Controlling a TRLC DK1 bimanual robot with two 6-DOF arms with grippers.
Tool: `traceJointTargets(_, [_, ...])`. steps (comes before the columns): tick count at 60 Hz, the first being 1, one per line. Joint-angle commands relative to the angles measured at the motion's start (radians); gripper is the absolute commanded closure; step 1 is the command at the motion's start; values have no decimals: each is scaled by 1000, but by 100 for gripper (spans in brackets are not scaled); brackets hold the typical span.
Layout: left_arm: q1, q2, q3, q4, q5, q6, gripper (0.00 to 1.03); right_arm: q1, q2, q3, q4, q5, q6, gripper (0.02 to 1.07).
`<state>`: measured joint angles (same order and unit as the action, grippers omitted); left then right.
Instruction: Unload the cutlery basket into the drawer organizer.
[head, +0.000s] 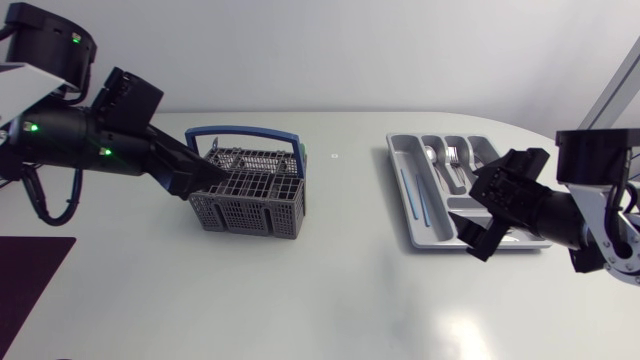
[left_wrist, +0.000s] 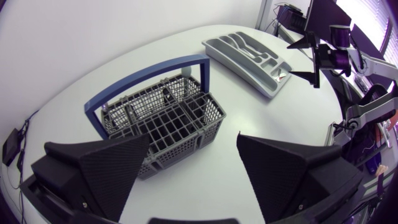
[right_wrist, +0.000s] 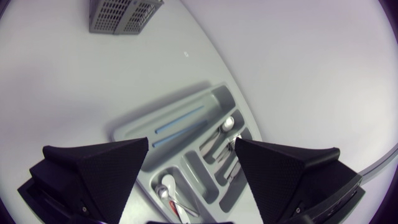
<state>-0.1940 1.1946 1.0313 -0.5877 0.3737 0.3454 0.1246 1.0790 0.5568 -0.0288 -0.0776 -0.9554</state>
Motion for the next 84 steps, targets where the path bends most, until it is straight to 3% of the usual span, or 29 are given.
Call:
traceJointTargets(1, [27, -46, -48, -26, -27, 55, 6, 76, 42, 63, -42, 12, 115, 10])
traceJointTargets(10, [67, -61, -122, -29, -50, 109, 15, 191, 133, 141, -59, 21, 208, 36])
traceJointTargets(16, [76, -63, -175, 9, -88, 119, 28, 237, 191, 178, -51, 21, 259, 66])
traceJointTargets(21, [70, -64, -214, 49, -147, 118, 35, 282, 211, 193, -37, 38, 291, 76])
traceJointTargets(28, [21, -72, -266, 143, -256, 92, 35, 353, 217, 212, -33, 81, 317, 87])
traceJointTargets(37, [-55, -63, -356, 313, -437, 72, 34, 426, 234, 256, -40, 119, 336, 88])
traceJointTargets(40, [-55, -58, -364, 324, -438, 70, 32, 445, 243, 272, -43, 128, 342, 88])
traceJointTargets(43, [-51, -47, -373, 338, -440, 73, 21, 458, 257, 292, -51, 128, 353, 88])
traceJointTargets(46, [-44, -36, -381, 344, -440, 76, 17, 463, 274, 315, -52, 122, 362, 88])
traceJointTargets(58, [28, 13, -410, 402, -438, 96, 18, 466, 369, 437, -86, 75, 405, 89])
traceJointTargets(75, [117, 100, -432, 483, -432, 119, 84, 432, 573, 640, -115, -67, 475, 96])
traceJointTargets(84, [139, 195, -430, 542, -410, 126, 93, 382, 685, 759, -126, -169, 529, 97])
